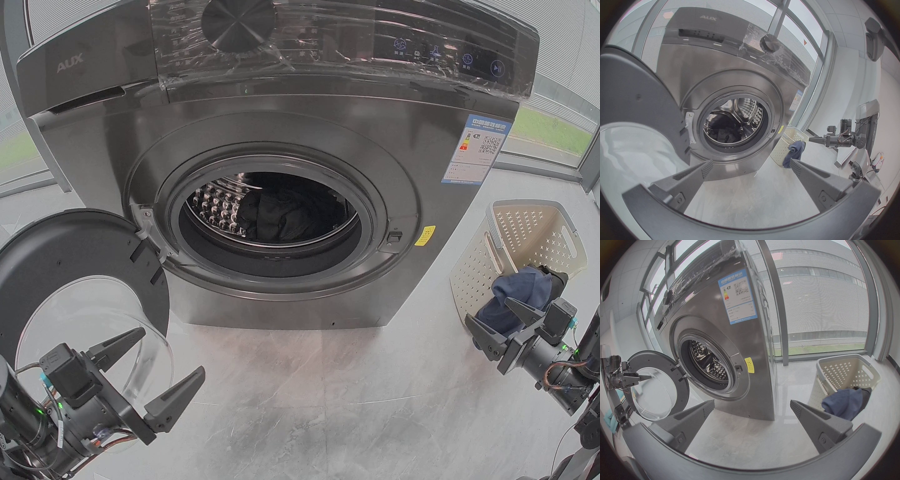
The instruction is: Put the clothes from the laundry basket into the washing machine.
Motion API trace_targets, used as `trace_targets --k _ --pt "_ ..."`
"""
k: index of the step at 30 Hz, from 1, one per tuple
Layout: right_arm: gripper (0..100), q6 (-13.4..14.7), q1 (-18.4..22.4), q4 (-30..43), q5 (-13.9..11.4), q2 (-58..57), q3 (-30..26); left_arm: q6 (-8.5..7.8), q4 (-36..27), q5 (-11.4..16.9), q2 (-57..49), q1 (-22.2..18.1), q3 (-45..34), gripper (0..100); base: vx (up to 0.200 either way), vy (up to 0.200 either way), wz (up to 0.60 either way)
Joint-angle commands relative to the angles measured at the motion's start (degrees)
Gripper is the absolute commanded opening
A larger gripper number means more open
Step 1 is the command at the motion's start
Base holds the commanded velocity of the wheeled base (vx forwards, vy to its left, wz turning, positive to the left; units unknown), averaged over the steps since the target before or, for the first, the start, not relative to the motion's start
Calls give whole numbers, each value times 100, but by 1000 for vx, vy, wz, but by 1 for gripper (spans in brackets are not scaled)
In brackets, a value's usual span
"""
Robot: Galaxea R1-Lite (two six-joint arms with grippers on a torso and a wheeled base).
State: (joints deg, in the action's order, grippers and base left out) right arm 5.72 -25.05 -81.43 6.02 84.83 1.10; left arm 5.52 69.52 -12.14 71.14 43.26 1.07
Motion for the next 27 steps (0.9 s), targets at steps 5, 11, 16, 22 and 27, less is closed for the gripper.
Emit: trace_targets --k 5,11,16,22,27 --pt "100 8 158 1543 75 -1610 -110 63 -1670 98 -2052 -556 -107 100 -120 0 0" --pt "100 61 545 2782 48 -2498 -110 63 -2988 168 -3370 -1013 -98 100 -33 0 0" --pt "100 52 668 3775 57 -3588 -110 54 -3788 344 -4381 -1558 -107 100 -200 0 0" --pt "100 52 923 5322 39 -5029 -110 63 -5080 713 -5585 -2059 -90 100 0 0 0" --pt "100 17 1169 6008 -22 -5961 -110 54 -5546 836 -6112 -2314 -81 100 -120 0 0"
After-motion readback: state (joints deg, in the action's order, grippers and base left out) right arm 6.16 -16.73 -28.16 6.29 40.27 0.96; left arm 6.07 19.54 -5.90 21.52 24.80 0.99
